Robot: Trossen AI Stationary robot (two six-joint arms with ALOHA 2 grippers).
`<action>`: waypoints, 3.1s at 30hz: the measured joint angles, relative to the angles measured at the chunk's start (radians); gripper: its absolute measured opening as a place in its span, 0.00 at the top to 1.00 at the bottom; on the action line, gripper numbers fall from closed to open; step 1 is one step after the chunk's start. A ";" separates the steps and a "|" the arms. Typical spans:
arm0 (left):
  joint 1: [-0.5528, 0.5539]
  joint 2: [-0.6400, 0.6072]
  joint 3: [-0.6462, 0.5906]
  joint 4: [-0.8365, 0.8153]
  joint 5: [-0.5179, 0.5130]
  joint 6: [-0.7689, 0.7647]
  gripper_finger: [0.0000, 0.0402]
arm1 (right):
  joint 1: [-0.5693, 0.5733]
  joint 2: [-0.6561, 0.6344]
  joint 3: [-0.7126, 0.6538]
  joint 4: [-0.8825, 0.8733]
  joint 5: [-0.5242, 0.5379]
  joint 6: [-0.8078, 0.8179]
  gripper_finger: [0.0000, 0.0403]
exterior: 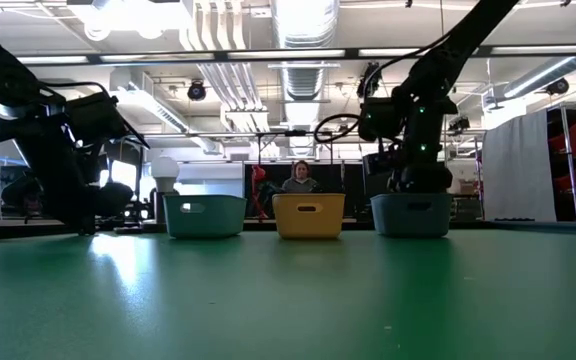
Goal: Sort batteries
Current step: Put the silver battery into the green bin
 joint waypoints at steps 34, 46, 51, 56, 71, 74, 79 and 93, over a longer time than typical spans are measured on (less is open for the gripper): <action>-0.010 -0.171 -0.002 -0.049 0.295 0.166 0.57 | 0.005 -0.105 0.089 -0.199 0.000 -0.032 0.95; -0.024 -0.250 -0.002 -0.052 0.320 0.160 0.48 | 0.002 -0.101 0.029 -0.074 0.000 -0.071 0.81; -0.024 -0.251 -0.002 -0.053 0.320 0.158 0.42 | -0.003 -0.069 0.029 -0.064 -0.002 -0.071 0.80; -0.024 -0.265 -0.002 -0.051 0.321 0.158 0.40 | -0.004 -0.042 0.033 -0.057 0.002 -0.078 0.84; -0.023 -0.401 0.000 -0.050 0.349 0.184 0.40 | -0.002 -0.035 0.025 -0.092 -0.034 -0.105 0.81; -0.023 -0.415 0.000 -0.050 0.350 0.183 0.40 | -0.007 -0.037 0.011 -0.068 -0.061 -0.111 0.79; -0.023 -0.438 0.000 -0.048 0.351 0.184 0.40 | -0.013 -0.039 -0.020 -0.024 -0.084 -0.093 0.79; -0.023 -0.500 0.000 0.131 0.520 0.315 0.40 | -0.017 -0.039 -0.145 0.216 -0.097 0.065 0.88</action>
